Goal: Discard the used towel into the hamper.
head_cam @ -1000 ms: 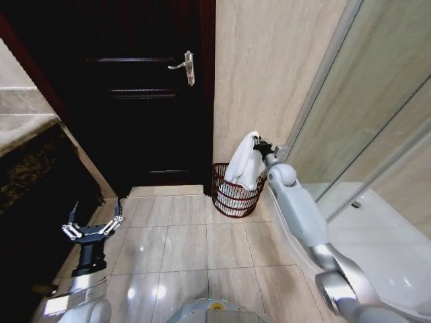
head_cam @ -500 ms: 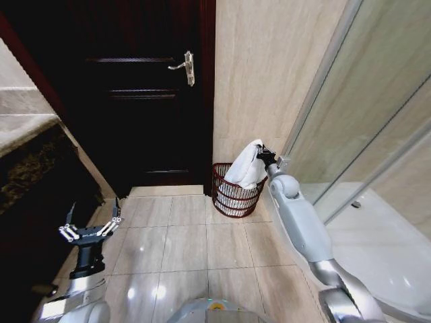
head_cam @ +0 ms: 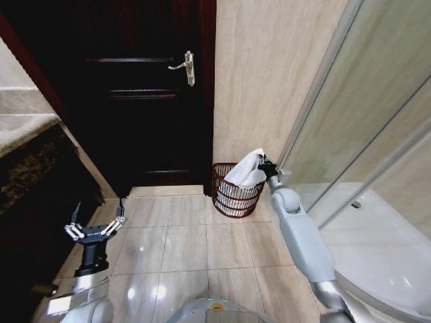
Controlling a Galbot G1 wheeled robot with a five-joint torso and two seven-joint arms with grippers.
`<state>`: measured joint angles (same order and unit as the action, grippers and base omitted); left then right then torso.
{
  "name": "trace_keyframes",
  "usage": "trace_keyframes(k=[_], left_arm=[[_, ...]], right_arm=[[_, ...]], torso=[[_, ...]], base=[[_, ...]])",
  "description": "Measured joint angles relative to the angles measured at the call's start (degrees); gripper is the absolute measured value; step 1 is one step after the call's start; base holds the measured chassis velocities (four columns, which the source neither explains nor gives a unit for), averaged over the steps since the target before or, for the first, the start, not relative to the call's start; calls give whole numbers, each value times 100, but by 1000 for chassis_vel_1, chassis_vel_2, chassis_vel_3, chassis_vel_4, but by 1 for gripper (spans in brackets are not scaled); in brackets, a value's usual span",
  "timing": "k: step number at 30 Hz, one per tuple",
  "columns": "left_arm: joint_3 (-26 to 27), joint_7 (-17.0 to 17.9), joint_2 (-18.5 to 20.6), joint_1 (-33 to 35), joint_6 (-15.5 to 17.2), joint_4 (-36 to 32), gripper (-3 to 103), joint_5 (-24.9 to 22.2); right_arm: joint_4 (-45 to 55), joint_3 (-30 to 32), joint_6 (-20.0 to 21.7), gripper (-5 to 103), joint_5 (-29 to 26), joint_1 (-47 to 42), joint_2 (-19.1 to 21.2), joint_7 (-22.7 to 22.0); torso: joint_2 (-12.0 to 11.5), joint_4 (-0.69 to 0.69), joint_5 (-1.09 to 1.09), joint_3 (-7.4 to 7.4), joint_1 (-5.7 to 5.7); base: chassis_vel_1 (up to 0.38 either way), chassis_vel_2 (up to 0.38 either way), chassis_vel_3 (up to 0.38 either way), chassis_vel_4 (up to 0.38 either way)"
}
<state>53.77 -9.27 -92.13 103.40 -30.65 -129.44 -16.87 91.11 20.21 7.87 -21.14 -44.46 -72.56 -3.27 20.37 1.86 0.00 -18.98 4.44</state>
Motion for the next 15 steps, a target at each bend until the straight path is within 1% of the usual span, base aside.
trace_keyframes(k=[8, 15], left_arm=[[-33, -2, 0, -9, -18, 57, 100, 18], [-84, -5, 0, -11, -34, 69, 100, 48]], right_arm=[[210, 60, -74, 3, 113, -378, -4, -2], [346, 184, -153, 3, 205, -698, -178, 14]], torso=[[1, 0, 1, -1, 1], [1, 0, 1, -1, 1]], base=[[-15, 16, 19, -17], [-35, 26, 29, -25]])
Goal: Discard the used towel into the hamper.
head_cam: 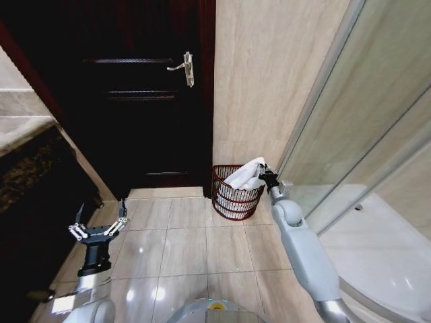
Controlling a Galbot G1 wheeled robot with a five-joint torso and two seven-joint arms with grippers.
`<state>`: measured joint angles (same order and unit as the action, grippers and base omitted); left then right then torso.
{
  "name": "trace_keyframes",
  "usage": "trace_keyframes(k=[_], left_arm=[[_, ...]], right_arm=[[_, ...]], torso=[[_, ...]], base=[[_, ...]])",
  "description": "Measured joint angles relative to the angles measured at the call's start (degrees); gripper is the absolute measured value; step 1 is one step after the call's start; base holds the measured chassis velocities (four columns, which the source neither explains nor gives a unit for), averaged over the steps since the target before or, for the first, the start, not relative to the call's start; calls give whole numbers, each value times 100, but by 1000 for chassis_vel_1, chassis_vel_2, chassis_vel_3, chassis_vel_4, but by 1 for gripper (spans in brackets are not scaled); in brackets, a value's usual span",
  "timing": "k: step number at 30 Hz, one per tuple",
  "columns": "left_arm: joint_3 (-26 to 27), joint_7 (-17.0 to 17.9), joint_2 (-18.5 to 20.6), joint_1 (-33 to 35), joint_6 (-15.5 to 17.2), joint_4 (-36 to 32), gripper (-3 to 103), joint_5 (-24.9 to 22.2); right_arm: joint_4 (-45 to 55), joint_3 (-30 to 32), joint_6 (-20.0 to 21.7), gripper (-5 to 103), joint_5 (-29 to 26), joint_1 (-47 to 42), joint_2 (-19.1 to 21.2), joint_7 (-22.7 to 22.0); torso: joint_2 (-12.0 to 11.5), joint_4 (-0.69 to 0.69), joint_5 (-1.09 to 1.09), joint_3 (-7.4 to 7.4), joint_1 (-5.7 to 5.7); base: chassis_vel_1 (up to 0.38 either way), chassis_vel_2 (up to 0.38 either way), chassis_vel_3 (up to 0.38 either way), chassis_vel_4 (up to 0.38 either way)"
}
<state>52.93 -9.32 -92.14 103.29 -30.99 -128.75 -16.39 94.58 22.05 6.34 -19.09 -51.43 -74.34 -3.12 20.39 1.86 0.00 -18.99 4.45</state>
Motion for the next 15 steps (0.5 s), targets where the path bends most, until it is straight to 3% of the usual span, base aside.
trace_keyframes(k=[15], left_arm=[[-50, -32, 0, -2, -80, 89, 100, 4]], right_arm=[[520, 289, -113, 3, 222, -666, -168, -11]], torso=[[1, 0, 0, 0, 0]], base=[[-14, 8, 11, -8]])
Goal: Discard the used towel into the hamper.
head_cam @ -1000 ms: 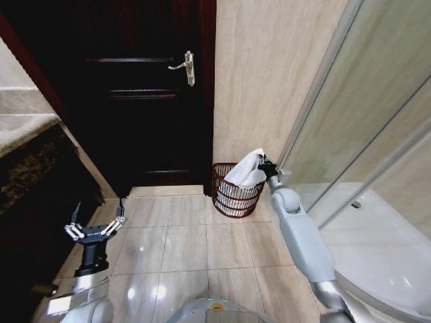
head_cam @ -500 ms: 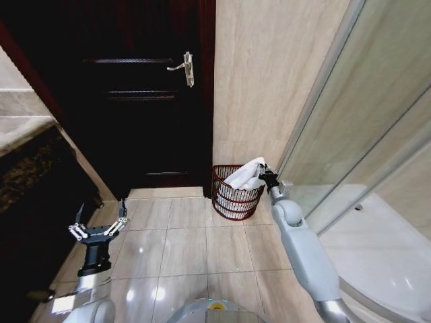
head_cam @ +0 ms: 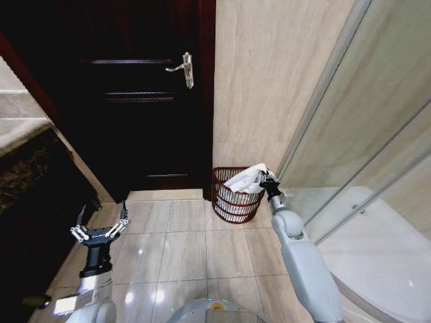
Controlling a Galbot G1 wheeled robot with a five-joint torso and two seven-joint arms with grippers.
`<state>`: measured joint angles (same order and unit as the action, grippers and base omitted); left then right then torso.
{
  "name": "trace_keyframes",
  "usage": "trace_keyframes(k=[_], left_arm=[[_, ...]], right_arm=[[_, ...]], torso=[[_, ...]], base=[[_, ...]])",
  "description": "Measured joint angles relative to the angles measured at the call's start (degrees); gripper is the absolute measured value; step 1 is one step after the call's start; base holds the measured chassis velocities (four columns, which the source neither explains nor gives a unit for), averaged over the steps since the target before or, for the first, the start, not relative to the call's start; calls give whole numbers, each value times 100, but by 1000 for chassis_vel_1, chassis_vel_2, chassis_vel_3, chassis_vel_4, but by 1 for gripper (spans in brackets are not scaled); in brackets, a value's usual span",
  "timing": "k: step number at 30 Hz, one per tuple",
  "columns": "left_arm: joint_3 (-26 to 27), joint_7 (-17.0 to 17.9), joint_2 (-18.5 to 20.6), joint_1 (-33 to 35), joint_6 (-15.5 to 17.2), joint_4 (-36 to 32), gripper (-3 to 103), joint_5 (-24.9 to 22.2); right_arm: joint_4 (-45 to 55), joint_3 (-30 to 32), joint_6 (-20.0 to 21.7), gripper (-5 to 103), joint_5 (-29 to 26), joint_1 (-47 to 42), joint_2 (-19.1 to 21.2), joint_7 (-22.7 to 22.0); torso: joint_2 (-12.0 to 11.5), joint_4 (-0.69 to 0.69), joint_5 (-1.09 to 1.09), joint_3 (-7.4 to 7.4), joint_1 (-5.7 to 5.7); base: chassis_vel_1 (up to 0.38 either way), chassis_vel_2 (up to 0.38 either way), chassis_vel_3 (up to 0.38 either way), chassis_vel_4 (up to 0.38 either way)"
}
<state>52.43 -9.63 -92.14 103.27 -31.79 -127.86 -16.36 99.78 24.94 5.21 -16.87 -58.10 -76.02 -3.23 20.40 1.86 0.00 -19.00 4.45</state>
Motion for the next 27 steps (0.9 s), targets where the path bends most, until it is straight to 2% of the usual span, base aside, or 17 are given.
trace_keyframes(k=[27], left_arm=[[-82, -25, 0, 44, -22, -96, 100, 98]], right_arm=[[590, 293, -203, 3, -60, -628, -4, 69]], torso=[[0, 1, 0, 0, 0]], base=[[-32, 34, 35, -41]])
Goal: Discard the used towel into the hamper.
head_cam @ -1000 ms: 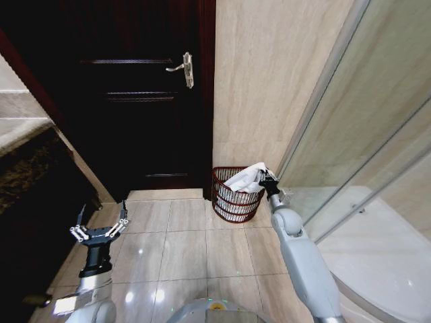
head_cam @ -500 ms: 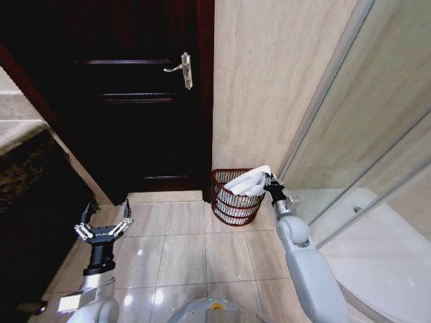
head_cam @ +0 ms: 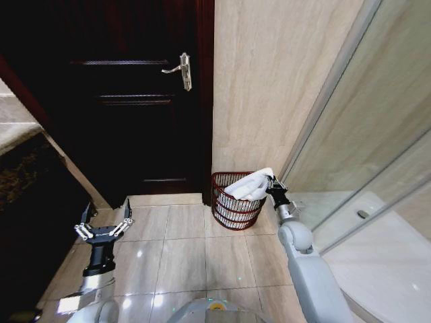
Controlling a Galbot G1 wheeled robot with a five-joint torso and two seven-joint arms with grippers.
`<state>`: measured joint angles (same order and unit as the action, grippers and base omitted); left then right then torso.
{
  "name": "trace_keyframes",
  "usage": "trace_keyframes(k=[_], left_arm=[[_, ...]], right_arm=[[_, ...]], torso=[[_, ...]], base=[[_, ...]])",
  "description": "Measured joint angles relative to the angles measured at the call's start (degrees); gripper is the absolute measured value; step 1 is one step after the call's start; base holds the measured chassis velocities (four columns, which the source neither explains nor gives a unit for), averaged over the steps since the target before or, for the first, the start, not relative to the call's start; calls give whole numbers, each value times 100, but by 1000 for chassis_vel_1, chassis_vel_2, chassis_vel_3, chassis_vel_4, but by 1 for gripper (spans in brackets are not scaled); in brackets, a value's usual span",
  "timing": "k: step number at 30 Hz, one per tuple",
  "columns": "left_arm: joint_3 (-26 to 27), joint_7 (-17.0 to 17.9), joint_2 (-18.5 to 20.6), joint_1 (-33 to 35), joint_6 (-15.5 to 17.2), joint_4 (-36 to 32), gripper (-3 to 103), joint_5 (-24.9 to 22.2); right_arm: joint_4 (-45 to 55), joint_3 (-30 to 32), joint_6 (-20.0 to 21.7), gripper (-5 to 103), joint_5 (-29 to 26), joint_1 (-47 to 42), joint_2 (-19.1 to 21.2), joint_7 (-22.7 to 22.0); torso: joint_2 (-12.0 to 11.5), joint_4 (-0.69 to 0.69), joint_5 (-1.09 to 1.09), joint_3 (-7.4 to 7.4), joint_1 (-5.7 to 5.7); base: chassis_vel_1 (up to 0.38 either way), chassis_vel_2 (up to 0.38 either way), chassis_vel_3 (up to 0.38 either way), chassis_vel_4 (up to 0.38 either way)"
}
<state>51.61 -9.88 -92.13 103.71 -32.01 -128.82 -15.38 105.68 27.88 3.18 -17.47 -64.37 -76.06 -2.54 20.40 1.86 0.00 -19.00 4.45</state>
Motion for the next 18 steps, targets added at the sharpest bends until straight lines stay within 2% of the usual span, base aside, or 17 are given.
trace_keyframes(k=[18], left_arm=[[-41, -30, 0, -24, 13, -22, 100, 29]], right_arm=[[101, 66, -55, 3, -6, -180, -3, -9]], torso=[[0, -1, 0, 0, 0]], base=[[-44, 47, 44, -47]])
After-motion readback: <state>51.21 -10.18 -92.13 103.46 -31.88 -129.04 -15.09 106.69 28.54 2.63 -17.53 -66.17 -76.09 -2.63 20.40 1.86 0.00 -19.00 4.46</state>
